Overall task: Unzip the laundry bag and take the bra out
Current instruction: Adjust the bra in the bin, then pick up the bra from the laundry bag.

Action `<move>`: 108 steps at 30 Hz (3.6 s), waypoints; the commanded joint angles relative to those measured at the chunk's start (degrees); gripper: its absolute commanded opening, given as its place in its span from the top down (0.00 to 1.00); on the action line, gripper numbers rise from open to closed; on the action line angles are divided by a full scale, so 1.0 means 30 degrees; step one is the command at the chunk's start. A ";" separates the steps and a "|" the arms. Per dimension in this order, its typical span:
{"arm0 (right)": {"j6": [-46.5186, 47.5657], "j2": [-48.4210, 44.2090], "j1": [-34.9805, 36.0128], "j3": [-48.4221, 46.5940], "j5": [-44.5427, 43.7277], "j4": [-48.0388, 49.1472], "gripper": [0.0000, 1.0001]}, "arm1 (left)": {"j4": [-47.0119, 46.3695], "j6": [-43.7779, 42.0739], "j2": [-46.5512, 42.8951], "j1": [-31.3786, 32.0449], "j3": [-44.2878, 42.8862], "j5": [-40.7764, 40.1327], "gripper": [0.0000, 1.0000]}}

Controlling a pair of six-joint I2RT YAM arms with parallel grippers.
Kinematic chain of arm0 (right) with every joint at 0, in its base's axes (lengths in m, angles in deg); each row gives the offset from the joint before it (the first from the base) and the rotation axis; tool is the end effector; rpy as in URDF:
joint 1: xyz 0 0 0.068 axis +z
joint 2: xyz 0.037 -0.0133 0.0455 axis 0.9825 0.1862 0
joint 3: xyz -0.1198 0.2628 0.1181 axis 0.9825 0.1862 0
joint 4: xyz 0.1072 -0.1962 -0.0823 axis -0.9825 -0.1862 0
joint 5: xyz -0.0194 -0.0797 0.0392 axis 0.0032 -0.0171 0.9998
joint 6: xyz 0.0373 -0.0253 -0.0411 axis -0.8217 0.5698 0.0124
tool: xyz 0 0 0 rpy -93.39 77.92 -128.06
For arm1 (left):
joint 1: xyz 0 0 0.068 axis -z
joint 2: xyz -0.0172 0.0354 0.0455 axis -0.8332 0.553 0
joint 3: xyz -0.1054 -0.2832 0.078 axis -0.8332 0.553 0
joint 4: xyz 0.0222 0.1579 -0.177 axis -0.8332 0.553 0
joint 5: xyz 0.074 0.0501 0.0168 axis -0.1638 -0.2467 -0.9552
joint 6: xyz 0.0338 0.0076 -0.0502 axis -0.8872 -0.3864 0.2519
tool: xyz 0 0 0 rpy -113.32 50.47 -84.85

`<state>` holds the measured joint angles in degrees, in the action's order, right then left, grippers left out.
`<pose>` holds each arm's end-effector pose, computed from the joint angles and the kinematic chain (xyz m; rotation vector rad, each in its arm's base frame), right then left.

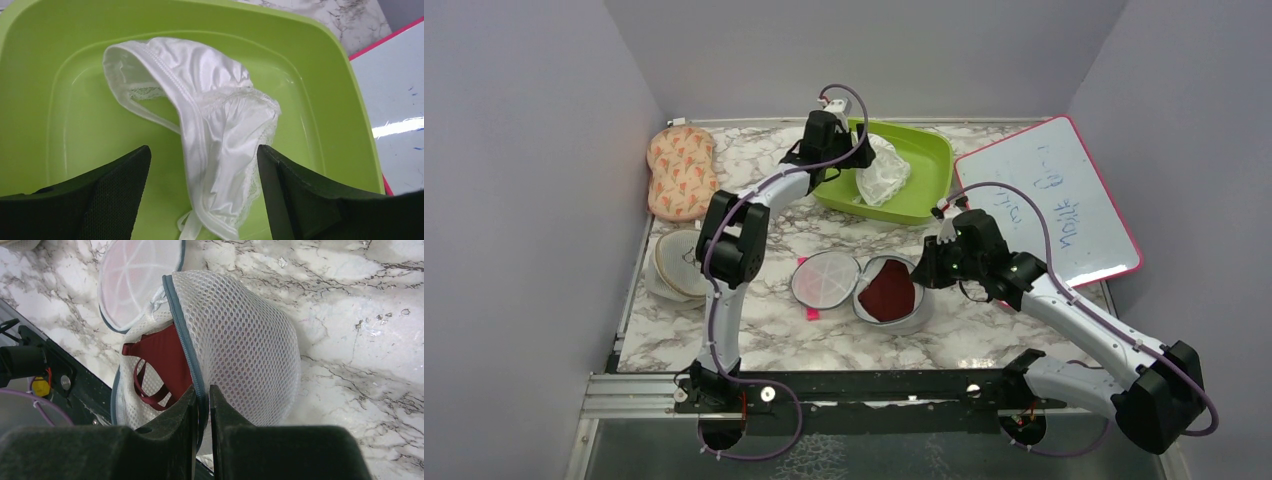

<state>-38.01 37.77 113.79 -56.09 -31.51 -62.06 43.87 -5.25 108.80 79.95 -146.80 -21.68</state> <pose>0.1445 0.1118 0.2840 -0.3153 2.4422 0.7541 0.4739 -0.2149 0.2694 0.1330 2.0299 -0.6899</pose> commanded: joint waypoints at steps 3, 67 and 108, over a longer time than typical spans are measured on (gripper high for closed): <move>-0.0049 -0.0275 0.0065 -0.0193 0.0301 0.0154 0.88 | -0.1274 0.1459 0.2250 0.0344 -0.2837 0.2835 0.43; -0.0241 -0.0032 0.0065 -0.0248 0.0161 0.0320 0.87 | 0.0161 0.2284 -0.6588 -0.1260 0.3361 0.2948 0.26; 0.1093 -0.0349 0.0065 0.0004 -0.1937 -0.0377 0.99 | 0.2633 -0.1140 -1.1846 0.9242 1.3560 0.0340 0.51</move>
<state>-34.95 37.51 113.79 -56.16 -37.12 -63.55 49.67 -9.35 71.73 107.60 -104.47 -19.58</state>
